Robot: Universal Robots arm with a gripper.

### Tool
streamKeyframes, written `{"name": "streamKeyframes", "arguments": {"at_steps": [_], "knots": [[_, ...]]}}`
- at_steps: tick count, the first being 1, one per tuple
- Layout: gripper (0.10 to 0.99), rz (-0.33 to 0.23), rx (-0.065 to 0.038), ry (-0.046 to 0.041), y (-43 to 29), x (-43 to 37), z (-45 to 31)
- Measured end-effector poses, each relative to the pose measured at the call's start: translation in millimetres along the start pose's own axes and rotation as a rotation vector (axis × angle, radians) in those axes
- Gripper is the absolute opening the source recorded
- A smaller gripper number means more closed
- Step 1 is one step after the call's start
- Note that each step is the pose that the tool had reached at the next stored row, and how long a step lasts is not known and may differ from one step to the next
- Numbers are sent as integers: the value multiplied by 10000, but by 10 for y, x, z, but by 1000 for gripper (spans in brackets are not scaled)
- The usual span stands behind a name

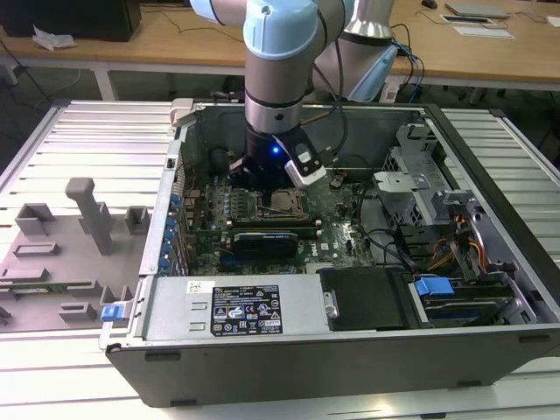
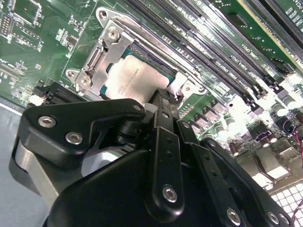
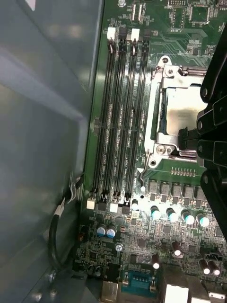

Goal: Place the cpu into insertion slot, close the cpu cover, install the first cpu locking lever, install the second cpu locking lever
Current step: 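Close the cpu cover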

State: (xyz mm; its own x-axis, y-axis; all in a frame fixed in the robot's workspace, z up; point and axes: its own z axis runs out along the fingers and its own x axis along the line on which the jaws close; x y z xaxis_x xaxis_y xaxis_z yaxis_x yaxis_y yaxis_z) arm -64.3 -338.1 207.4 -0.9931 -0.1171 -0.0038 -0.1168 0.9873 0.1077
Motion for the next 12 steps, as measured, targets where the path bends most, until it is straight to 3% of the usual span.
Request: {"name": "streamKeyframes", "arguments": {"at_steps": [2, 4, 6, 8, 10, 12], "knots": [[106, 2, -1, -1, 5, -2, -40], [106, 0, 3, 0, 22, -5, -189], [106, 0, 66, 8, 24, -7, -214], [106, 3, 192, 22, 30, -11, -263], [106, 4, 478, 63, 28, -27, -271], [106, 10, 515, 99, 20, -94, -272]]}}
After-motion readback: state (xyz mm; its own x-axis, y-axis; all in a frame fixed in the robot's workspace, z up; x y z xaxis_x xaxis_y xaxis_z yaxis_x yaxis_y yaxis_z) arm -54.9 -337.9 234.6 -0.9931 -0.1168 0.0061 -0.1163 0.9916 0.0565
